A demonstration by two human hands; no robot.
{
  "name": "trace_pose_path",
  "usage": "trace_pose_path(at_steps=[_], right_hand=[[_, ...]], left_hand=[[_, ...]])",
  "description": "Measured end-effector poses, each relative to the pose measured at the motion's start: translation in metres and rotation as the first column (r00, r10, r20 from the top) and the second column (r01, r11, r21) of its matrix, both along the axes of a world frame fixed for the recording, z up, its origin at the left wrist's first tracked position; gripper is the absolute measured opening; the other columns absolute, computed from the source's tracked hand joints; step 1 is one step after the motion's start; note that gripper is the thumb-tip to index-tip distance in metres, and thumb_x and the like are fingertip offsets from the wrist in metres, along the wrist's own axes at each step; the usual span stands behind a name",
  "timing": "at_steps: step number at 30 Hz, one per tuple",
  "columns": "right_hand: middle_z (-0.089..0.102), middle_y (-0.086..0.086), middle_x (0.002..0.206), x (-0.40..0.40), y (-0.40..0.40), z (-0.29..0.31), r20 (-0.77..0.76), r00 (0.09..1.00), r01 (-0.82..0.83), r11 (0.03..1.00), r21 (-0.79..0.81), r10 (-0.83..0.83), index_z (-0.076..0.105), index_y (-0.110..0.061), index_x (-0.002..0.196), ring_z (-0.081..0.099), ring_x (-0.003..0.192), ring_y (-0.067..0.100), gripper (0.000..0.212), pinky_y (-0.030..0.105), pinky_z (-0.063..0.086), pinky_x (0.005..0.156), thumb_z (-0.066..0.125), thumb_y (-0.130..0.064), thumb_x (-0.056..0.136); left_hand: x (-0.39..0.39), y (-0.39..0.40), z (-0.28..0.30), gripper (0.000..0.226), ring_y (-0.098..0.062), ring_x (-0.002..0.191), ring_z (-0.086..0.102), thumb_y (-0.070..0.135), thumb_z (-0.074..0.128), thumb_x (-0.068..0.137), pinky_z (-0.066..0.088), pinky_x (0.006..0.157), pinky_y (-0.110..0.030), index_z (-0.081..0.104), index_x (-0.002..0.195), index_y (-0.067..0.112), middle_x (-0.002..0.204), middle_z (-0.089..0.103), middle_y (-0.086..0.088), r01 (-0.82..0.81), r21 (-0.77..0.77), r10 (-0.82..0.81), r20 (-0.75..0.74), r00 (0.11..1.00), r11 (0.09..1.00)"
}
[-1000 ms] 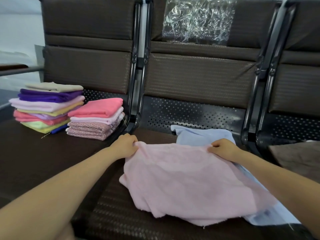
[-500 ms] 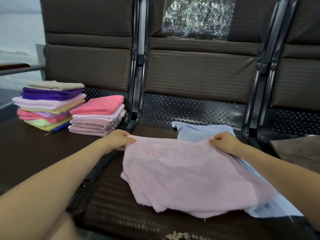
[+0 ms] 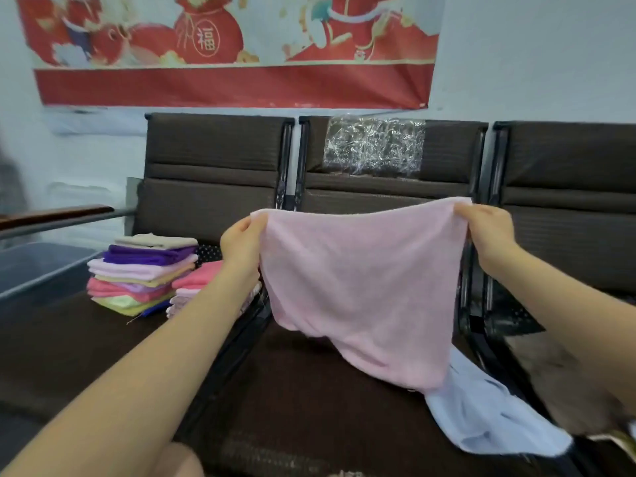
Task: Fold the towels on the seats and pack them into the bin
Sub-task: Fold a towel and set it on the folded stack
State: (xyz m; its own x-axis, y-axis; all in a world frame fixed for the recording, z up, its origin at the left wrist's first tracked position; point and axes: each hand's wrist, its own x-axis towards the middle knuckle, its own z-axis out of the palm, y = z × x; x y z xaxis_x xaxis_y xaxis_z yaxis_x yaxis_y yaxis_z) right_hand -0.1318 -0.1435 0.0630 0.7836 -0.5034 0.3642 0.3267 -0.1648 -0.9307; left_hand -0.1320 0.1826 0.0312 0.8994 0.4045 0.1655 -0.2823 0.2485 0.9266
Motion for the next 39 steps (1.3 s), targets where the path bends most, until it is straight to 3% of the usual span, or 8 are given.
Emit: trace_pose_path(at_steps=[3, 10, 16, 20, 26, 31, 36, 39], right_hand=[[0.044, 0.005, 0.087, -0.011, 0.005, 0.027, 0.106, 0.994, -0.015, 1.0, -0.025, 0.018, 0.045, 0.023, 0.107, 0.036, 0.08, 0.018, 0.07, 0.034, 0.027, 0.069, 0.063, -0.031, 0.066], [0.044, 0.005, 0.081, -0.036, 0.027, 0.044, 0.124, 0.991, -0.057, 0.996, 0.068, 0.048, 0.06, 0.018, 0.091, 0.034, 0.081, 0.016, 0.047, 0.026, 0.022, 0.061, 0.06, -0.024, 0.068], [0.059, 0.004, 0.076, -0.045, 0.037, 0.066, 0.132, 0.929, -0.371, 0.863, 0.343, 0.347, 0.06, -0.009, 0.087, 0.056, 0.069, 0.017, 0.011, 0.023, 0.045, 0.061, 0.051, -0.014, 0.084], [0.057, 0.002, 0.06, -0.035, 0.033, 0.055, -0.035, 0.91, -0.375, 0.856, 0.357, 0.413, 0.056, -0.008, 0.082, 0.057, 0.052, 0.014, 0.012, 0.018, 0.046, 0.051, 0.047, -0.014, 0.087], [0.057, 0.016, 0.073, 0.001, 0.004, -0.044, -0.501, 0.866, -0.098, 0.982, -0.163, 0.004, 0.061, 0.001, 0.085, 0.051, 0.061, 0.026, 0.017, 0.029, 0.039, 0.059, 0.065, -0.016, 0.086], [0.049, 0.012, 0.066, 0.006, -0.004, -0.112, -0.646, 0.758, -0.118, 0.993, -0.01, 0.084, 0.053, -0.002, 0.075, 0.056, 0.045, 0.02, 0.017, 0.025, 0.046, 0.038, 0.062, -0.001, 0.089], [0.05, 0.014, 0.075, 0.031, 0.002, -0.139, -0.586, 0.792, -0.074, 0.98, 0.186, 0.171, 0.051, 0.003, 0.073, 0.063, 0.039, 0.02, 0.018, 0.022, 0.052, 0.04, 0.052, 0.008, 0.09], [0.055, 0.011, 0.068, 0.049, 0.001, -0.153, -0.591, 0.798, -0.03, 0.988, 0.151, 0.115, 0.052, 0.0, 0.07, 0.063, 0.04, 0.017, 0.02, 0.021, 0.052, 0.045, 0.052, 0.007, 0.089]], left_hand=[[-0.008, 0.002, 0.032, 0.027, -0.009, 0.059, 0.044, 0.023, 0.06, 0.091, 0.038, 0.056, -0.025, 0.063, 0.065, 0.023, 0.063, 0.053, 0.008, -0.087, 0.06, 0.084, 0.049, 0.995, 0.994], [-0.019, 0.02, 0.06, 0.031, -0.018, 0.095, 0.052, 0.023, 0.038, 0.098, 0.04, 0.077, -0.027, 0.059, 0.114, 0.007, 0.106, 0.059, -0.003, -0.242, 0.453, 0.174, 0.186, 0.967, 0.858], [-0.031, 0.029, 0.074, 0.016, -0.004, 0.067, 0.056, 0.018, 0.052, 0.091, 0.045, 0.051, -0.01, 0.068, 0.092, 0.018, 0.081, 0.065, 0.01, -0.024, 0.212, -0.014, 0.177, 0.984, 0.977], [-0.006, 0.036, 0.048, 0.015, -0.012, 0.067, 0.067, 0.021, 0.06, 0.09, 0.051, 0.062, -0.019, 0.069, 0.095, 0.011, 0.077, 0.073, -0.001, 0.183, 0.111, -0.179, -0.047, 0.983, 0.977], [0.028, 0.038, -0.054, 0.036, -0.029, 0.088, 0.061, 0.027, 0.06, 0.088, 0.046, 0.071, -0.033, 0.067, 0.099, -0.006, 0.098, 0.064, -0.025, 0.253, 0.647, -0.018, -0.346, 0.938, 0.719], [0.047, 0.033, -0.113, 0.045, -0.007, 0.028, 0.046, 0.004, 0.053, 0.09, 0.038, 0.042, -0.016, 0.05, 0.135, 0.0, 0.109, 0.066, -0.022, 0.256, 0.439, -0.028, -0.461, 0.887, 0.861], [0.079, 0.029, -0.141, 0.043, -0.015, 0.046, 0.058, 0.001, 0.052, 0.085, 0.055, 0.065, -0.037, 0.055, 0.128, 0.003, 0.153, 0.036, -0.002, 0.252, 0.417, -0.093, -0.365, 0.926, 0.873], [0.09, 0.02, -0.15, 0.011, -0.018, 0.05, 0.058, 0.001, 0.057, 0.087, 0.055, 0.054, -0.028, 0.062, 0.079, 0.006, 0.143, 0.046, -0.006, 0.191, 0.431, -0.017, -0.377, 0.926, 0.882]])
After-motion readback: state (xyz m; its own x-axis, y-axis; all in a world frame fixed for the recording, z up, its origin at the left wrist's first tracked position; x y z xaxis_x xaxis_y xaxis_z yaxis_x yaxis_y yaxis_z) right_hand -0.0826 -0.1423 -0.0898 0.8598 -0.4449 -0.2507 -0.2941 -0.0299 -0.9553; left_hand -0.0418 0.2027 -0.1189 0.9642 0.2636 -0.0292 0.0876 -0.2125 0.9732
